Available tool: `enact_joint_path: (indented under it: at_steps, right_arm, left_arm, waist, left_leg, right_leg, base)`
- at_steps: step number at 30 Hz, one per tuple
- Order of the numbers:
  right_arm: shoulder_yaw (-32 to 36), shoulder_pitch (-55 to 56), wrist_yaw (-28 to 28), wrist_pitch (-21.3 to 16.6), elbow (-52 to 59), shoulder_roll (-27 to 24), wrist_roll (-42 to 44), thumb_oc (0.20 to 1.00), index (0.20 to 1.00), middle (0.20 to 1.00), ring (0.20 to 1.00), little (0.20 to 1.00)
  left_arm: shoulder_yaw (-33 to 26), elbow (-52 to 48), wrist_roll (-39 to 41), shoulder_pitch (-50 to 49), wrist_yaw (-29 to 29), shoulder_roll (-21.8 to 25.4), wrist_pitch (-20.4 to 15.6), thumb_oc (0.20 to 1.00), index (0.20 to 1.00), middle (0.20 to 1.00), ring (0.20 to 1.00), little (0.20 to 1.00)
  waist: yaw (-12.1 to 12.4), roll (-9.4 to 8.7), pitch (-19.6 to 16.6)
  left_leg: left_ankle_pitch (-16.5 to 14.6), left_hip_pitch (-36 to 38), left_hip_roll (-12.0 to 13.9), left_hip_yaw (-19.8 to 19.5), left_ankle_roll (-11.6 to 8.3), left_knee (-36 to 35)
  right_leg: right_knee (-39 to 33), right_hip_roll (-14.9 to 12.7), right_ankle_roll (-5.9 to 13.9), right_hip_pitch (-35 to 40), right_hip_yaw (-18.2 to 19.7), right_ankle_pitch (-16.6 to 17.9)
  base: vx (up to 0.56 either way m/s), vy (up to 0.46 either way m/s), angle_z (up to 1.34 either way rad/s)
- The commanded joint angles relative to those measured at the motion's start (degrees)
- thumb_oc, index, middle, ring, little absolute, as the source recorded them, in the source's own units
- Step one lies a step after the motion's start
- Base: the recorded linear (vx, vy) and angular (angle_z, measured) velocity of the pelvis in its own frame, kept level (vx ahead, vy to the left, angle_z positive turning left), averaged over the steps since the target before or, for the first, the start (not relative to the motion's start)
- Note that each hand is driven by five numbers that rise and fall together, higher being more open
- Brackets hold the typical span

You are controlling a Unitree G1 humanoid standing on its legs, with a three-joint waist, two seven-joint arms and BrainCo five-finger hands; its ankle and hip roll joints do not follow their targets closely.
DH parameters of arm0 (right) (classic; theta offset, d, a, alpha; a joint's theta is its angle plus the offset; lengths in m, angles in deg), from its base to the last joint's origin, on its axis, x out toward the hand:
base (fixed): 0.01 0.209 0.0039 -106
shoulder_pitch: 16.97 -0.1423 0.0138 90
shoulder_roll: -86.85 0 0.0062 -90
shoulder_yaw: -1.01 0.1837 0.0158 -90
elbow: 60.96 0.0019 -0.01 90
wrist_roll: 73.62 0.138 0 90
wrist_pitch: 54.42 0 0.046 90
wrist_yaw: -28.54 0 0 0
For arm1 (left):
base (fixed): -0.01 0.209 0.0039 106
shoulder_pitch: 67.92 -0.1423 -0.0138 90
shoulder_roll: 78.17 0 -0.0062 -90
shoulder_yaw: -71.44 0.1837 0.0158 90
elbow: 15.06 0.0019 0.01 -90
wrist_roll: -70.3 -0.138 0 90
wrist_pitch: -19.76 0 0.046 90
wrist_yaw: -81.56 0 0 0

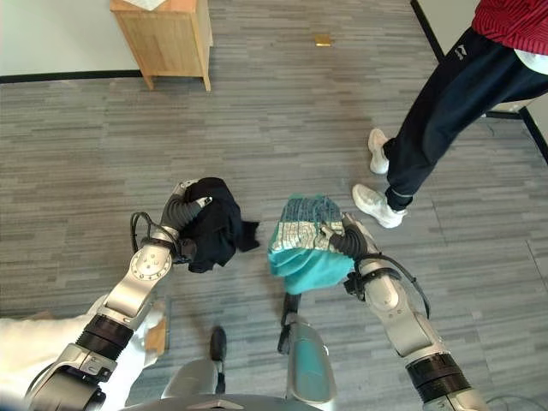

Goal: Pick up bed clothes into laundry basket.

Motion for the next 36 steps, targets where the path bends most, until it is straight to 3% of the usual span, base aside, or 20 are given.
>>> enact_joint_path:
  at_steps: [1,3,6,9,11,12,13,14,15,18,21,24,25,26,28,29,31,32,34,36]
  right_arm:
    - [2.05,-4.36,-1.06,-2.84,1.78,-0.65,1.88,0.200,0.200,0.200,0.200,0.200]
    - [1.80,-5.42,-1.33,-2.89,1.89,-1.30,3.26,0.200,0.200,0.200,0.200,0.200]
    - [0.67,-8.05,-1.45,-2.55,1.78,-2.34,2.74,0.200,0.200,0.200,0.200,0.200]
    - [-0.03,-9.62,-1.30,-2.48,1.69,-2.75,2.29,0.200,0.200,0.200,0.200,0.200]
    - [-0.47,-10.66,-1.23,-2.78,1.24,-3.80,1.49,0.200,0.200,0.200,0.200,0.200]
    - [-0.64,-11.14,-1.22,-2.83,0.93,-4.34,1.07,0.200,0.200,0.200,0.200,0.200]
    - [-0.53,-11.94,-1.55,-3.09,0.45,-5.03,0.48,0.200,0.200,0.200,0.200,0.200]
    - [-0.30,-12.40,-2.23,-3.21,0.10,-5.20,0.31,0.200,0.200,0.200,0.200,0.200]
    - [-0.32,-12.48,-2.31,-3.30,-0.05,-5.22,0.29,0.200,0.200,0.200,0.200,0.200]
    - [-0.32,-14.13,-2.12,-2.77,-0.15,-5.34,-0.34,0.200,0.200,0.200,0.200,0.200]
    - [-0.89,-13.85,-1.99,-2.57,-0.22,-3.70,-1.26,0.200,0.200,0.200,0.200,0.200]
    - [-0.91,-13.63,-1.63,-2.21,0.24,-2.70,-1.92,0.200,0.200,0.200,0.200,0.200]
    - [-1.19,-13.85,-1.42,-2.05,0.47,-2.39,-2.24,0.200,0.200,0.200,0.200,0.200]
    - [-1.27,-14.52,-0.98,-1.79,1.68,-1.68,-2.46,0.200,0.200,0.200,0.200,0.200]
    - [-1.34,-14.63,-0.96,-1.75,1.71,-1.75,-2.45,0.200,0.200,0.200,0.200,0.200]
    - [-1.30,-15.05,-0.98,-1.67,2.17,-1.29,-2.28,0.200,0.200,0.200,0.200,0.200]
    - [-0.81,-14.89,-1.08,-1.72,2.98,-1.34,-2.03,0.200,0.200,0.200,0.200,0.200]
    - [0.22,-14.04,-1.09,-1.76,3.43,-1.81,-1.81,0.200,0.200,0.200,0.200,0.200]
    - [0.97,-13.22,-1.20,-1.62,3.39,-1.97,-1.63,0.200,0.200,0.200,0.200,0.200]
    - [2.05,-12.28,-1.66,-1.40,3.06,-2.16,-1.49,0.200,0.200,0.200,0.200,0.200]
  left_arm:
    - [0.57,-3.93,-2.46,3.57,-0.19,-0.69,-3.73,0.200,0.200,0.200,0.200,0.200]
    - [0.82,-4.47,-1.94,3.55,-0.37,-0.64,-3.54,0.200,0.200,0.200,0.200,0.200]
    - [0.55,-4.16,-2.24,4.60,0.21,-0.34,-3.02,0.200,0.200,0.200,0.200,0.200]
    - [0.00,-3.99,-2.59,5.26,0.44,-0.37,-2.81,0.200,0.200,0.200,0.200,0.200]
    - [-0.17,-3.45,-3.66,5.46,0.78,-0.24,-2.80,0.200,0.200,0.200,0.200,0.200]
    - [-0.34,-3.41,-4.34,5.48,0.73,-0.02,-2.81,0.200,0.200,0.200,0.200,0.200]
    - [-0.55,-3.51,-5.15,5.14,0.77,0.37,-2.98,0.200,0.200,0.200,0.200,0.200]
    - [-0.31,-3.54,-5.53,5.21,0.74,0.42,-2.91,0.200,0.200,0.200,0.200,0.200]
    - [-0.29,-3.55,-5.56,5.25,0.75,0.37,-2.88,0.200,0.200,0.200,0.200,0.200]
    - [-1.06,-3.79,-5.28,4.50,0.47,0.59,-2.23,0.200,0.200,0.200,0.200,0.200]
    - [-1.25,-4.44,-5.17,2.54,0.23,1.71,-1.97,0.200,0.200,0.200,0.200,0.200]
    - [-0.78,-4.52,-5.21,2.58,0.20,2.74,-1.36,0.200,0.200,0.200,0.200,0.200]
    - [-0.73,-4.47,-5.27,2.74,0.44,3.10,-1.24,0.200,0.200,0.200,0.200,0.200]
    - [-0.53,-4.95,-5.20,3.05,1.29,3.94,-1.10,0.200,0.200,0.200,0.200,0.200]
    - [-0.63,-4.96,-5.18,3.08,1.31,3.91,-1.08,0.200,0.200,0.200,0.200,0.200]
    - [-0.46,-4.95,-5.06,3.93,1.65,3.98,-1.06,0.200,0.200,0.200,0.200,0.200]
    - [-0.20,-4.94,-5.18,4.86,1.76,3.85,-1.14,0.200,0.200,0.200,0.200,0.200]
    - [-0.21,-4.68,-5.31,5.17,1.61,3.51,-1.27,0.200,0.200,0.200,0.200,0.200]
    - [-0.30,-4.62,-5.48,5.15,1.31,3.33,-1.37,0.200,0.200,0.200,0.200,0.200]
    - [-0.72,-4.49,-5.54,4.99,0.89,3.15,-1.55,0.200,0.200,0.200,0.200,0.200]
  waist:
    - [1.56,-0.06,-2.41]
    - [3.36,-0.95,-1.03]
    - [5.91,-1.75,0.51]
    - [7.74,-1.49,0.83]
    - [9.21,-1.28,0.52]
    - [10.05,-0.76,0.10]
    - [11.55,0.44,-0.40]
    - [12.13,0.84,-0.34]
    - [12.30,0.71,-0.20]
    - [13.76,0.93,-1.61]
    - [15.41,-1.07,-2.90]
    - [16.03,-2.92,-3.29]
    - [15.33,-3.58,-2.94]
    - [13.15,-2.47,-1.89]
    - [13.07,-2.51,-1.97]
    - [11.62,-1.00,-1.14]
    - [9.80,-0.88,-0.53]
    - [8.13,-1.20,-0.53]
    - [6.90,-1.35,-0.89]
    - [5.15,-1.69,-1.38]
  left_leg:
    - [5.66,0.75,2.41,2.53,-5.16,20.59]
    - [9.22,-7.13,1.81,2.25,-4.90,35.39]
    - [7.52,-14.94,0.69,3.53,-3.75,39.06]
    - [5.41,-17.90,0.36,4.86,-3.25,33.30]
    - [5.32,-19.56,-0.24,7.57,-2.29,22.04]
    - [7.81,-19.92,-0.05,9.07,-2.31,15.67]
    - [13.62,-21.47,1.00,12.33,-3.30,8.56]
    - [16.72,-21.75,2.09,15.73,-3.98,5.09]
    - [17.32,-21.09,1.93,15.99,-4.09,4.06]
    - [18.64,-20.89,3.48,22.96,-3.04,0.20]
    - [19.21,-18.94,1.99,22.94,-1.30,-0.09]
    - [17.69,-16.50,0.90,24.25,0.16,-0.51]
    - [16.51,-14.62,-0.39,23.67,1.04,-1.05]
    - [14.23,-9.82,-0.84,21.24,2.33,-3.12]
    - [14.10,-10.19,-0.94,21.24,2.45,-2.96]
    - [13.05,-7.97,0.74,20.23,1.83,-3.79]
    - [12.12,-6.97,0.81,18.56,1.04,-4.13]
    - [10.68,-5.63,0.58,17.48,0.10,-4.18]
    - [9.51,-4.65,0.51,16.66,-0.63,-4.18]
    - [7.36,-1.83,0.73,15.93,-1.96,-4.18]
  right_leg:
    - [-3.92,4.18,-2.64,8.48,-4.36,5.31]
    - [-5.24,4.87,-4.63,12.76,-4.91,3.03]
    - [-5.73,5.15,-5.17,16.50,-4.11,0.17]
    - [-5.73,5.62,-4.91,18.18,-2.83,-1.52]
    - [-5.73,6.29,-4.44,20.06,-2.60,-3.32]
    - [-5.73,7.09,-4.34,21.39,-2.38,-4.51]
    - [-5.73,8.80,-4.40,23.96,-2.85,-6.62]
    - [-5.73,9.48,-4.35,25.26,-3.65,-7.81]
    - [-5.73,9.34,-4.39,25.37,-3.51,-7.88]
    - [-5.73,10.46,-3.99,29.54,-5.37,-9.65]
    - [-3.75,9.90,-3.32,33.35,-4.38,-10.53]
    - [2.93,7.82,-1.20,32.38,-4.45,-10.52]
    - [8.48,5.73,0.63,30.57,-4.65,-8.41]
    - [23.31,2.06,4.17,20.90,-3.25,0.44]
    - [24.50,1.78,4.23,20.06,-3.11,0.02]
    - [26.95,-0.10,3.55,15.11,-4.29,-0.09]
    - [24.30,-0.22,2.03,11.92,-5.37,-2.01]
    - [17.94,0.39,0.56,10.43,-6.50,-3.53]
    - [11.74,0.76,0.24,10.62,-7.92,-2.90]
    - [4.09,0.26,0.66,7.67,-9.12,0.78]
  base:
    - [0.26,-0.253,0.99]
    - [0.24,-0.244,0.53]
    - [0.27,-0.127,-0.37]
    - [0.27,0.030,-0.16]
    - [0.38,0.091,-0.34]
    - [0.58,0.147,-0.21]
    - [0.59,0.143,-0.07]
    - [0.45,0.088,0.13]
    - [0.30,0.050,0.28]
    - [0.40,0.075,0.26]
    - [0.49,0.063,-0.01]
    - [0.31,0.064,0.00]
    - [0.41,0.179,0.06]
    - [0.39,0.171,-0.06]
    - [0.22,0.075,0.23]
    - [0.25,-0.027,0.64]
    - [0.36,-0.112,0.63]
    - [0.43,-0.199,0.76]
    - [0.33,-0.159,0.76]
    - [0.48,-0.213,0.65]
